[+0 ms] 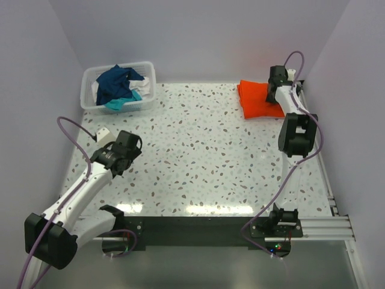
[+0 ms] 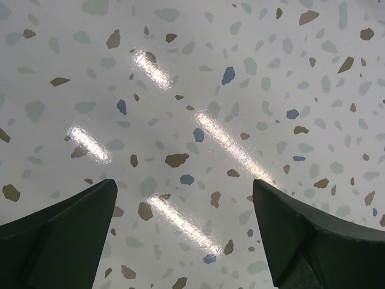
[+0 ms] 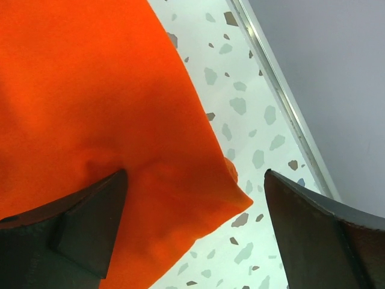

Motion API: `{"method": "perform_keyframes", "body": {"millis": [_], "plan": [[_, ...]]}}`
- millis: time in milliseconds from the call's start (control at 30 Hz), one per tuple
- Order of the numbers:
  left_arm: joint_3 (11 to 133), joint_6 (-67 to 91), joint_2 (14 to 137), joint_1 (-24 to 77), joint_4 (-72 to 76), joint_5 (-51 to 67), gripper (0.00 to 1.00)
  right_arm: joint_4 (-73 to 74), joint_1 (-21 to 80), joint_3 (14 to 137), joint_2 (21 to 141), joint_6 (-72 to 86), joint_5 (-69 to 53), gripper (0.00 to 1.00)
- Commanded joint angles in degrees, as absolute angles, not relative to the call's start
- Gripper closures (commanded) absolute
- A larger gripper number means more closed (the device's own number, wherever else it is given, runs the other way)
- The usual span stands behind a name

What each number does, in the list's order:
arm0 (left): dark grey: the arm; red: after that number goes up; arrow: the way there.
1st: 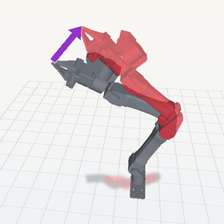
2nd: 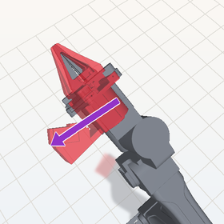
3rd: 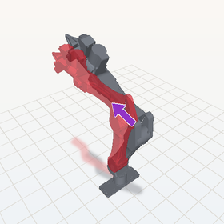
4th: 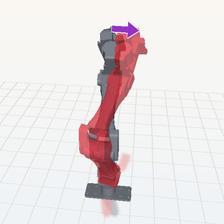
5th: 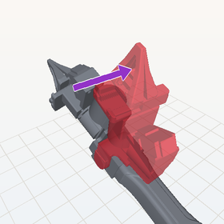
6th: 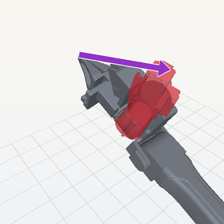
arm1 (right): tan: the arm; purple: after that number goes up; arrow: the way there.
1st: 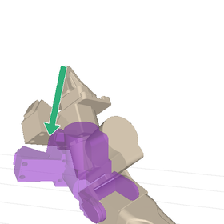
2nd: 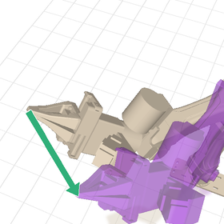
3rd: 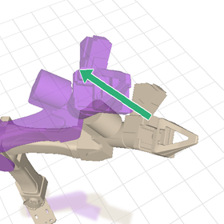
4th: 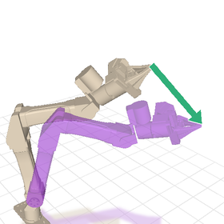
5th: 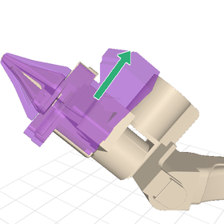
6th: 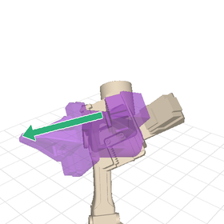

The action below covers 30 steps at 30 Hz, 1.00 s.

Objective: Fold and stack the t-shirts
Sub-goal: Neatly place the folded tshirt to the corner, then reset both grippers

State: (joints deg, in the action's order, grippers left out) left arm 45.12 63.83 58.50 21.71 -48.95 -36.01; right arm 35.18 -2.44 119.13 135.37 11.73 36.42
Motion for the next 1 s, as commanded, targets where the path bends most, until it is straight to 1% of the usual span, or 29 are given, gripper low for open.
{"method": "perform_keyframes", "body": {"millis": [0, 100, 233, 367, 533, 633, 700, 733, 800, 833, 933, 967], "plan": [[48.0, 62.9, 57.7, 21.4, -48.2, -37.0, 0.0, 37.3, -3.0, 121.4, 130.7, 13.7, 37.6, 0.01], [48.0, 63.2, 57.3, 21.4, -49.0, -37.1, 0.0, 36.8, -3.0, 120.2, 128.0, 12.7, 35.1, 0.01], [47.9, 62.8, 56.3, 21.4, -48.9, -36.5, 0.0, 33.1, -3.0, 114.4, 122.7, 12.3, 23.9, 0.01], [49.1, 62.1, 54.9, 21.4, -49.8, -36.4, 0.0, 31.8, -2.8, 110.6, 117.3, 12.3, 16.8, 0.01], [49.5, 59.9, 52.9, 21.4, -48.1, -34.6, 0.0, 29.5, -1.5, 101.3, 105.9, 14.5, 14.3, 0.01], [49.5, 58.2, 52.8, 21.4, -47.6, -33.4, 0.0, 27.8, -0.4, 90.3, 97.9, 17.4, 13.5, 0.01], [49.8, 57.2, 53.1, 21.4, -47.7, -32.1, 0.0, 26.7, 1.6, 85.4, 93.3, 18.1, 13.8, 0.01], [49.9, 56.8, 53.1, 21.4, -47.6, -31.7, 0.0, 26.7, 2.1, 81.1, 88.8, 18.9, 14.1, 0.01], [49.8, 56.3, 53.2, 21.4, -47.5, -30.6, 0.0, 27.1, 4.0, 77.0, 84.8, 19.6, 14.5, 0.01], [49.7, 56.3, 53.2, 21.4, -47.5, -30.2, 0.0, 27.2, 4.7, 73.3, 80.6, 20.1, 14.6, 0.01], [48.7, 55.7, 52.5, 21.4, -46.4, -27.9, 0.0, 27.7, 8.0, 66.2, 74.6, 20.7, 15.0, 0.01], [47.6, 55.4, 51.9, 21.4, -45.5, -27.3, 0.0, 27.9, 9.1, 64.5, 71.1, 21.1, 14.4, 0.01]]}}
